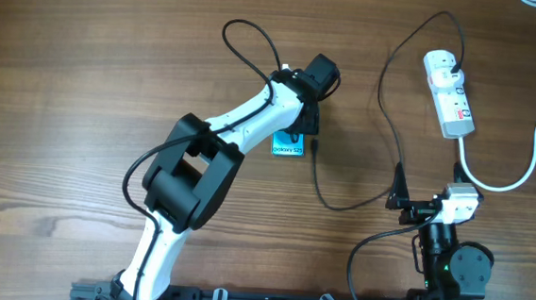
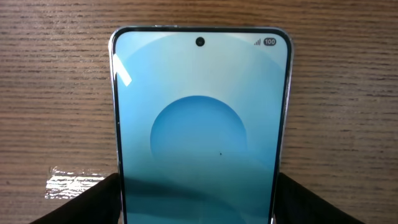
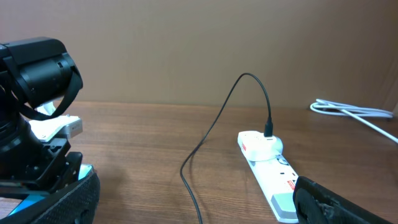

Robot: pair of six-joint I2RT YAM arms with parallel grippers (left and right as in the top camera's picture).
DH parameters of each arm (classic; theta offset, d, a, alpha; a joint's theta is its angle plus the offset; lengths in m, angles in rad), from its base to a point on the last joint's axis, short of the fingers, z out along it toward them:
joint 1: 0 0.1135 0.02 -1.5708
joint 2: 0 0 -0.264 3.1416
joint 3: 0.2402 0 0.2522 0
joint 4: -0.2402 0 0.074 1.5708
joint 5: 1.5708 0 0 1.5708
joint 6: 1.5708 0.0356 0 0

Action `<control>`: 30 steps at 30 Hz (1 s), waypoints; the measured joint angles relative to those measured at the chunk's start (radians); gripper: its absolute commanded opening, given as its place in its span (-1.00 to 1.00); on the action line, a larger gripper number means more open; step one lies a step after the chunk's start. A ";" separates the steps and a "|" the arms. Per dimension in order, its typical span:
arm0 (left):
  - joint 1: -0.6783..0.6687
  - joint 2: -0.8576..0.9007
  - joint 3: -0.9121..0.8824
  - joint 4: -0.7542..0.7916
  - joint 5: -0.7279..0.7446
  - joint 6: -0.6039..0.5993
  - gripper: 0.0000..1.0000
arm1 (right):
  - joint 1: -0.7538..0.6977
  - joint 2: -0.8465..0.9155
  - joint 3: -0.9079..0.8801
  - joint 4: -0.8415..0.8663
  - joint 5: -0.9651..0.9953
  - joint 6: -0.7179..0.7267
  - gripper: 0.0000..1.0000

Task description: Plug charger to phone and switch on socket

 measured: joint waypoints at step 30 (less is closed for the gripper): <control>0.005 -0.013 0.005 -0.121 -0.002 0.000 0.38 | 0.000 0.000 0.000 0.000 0.000 0.000 1.00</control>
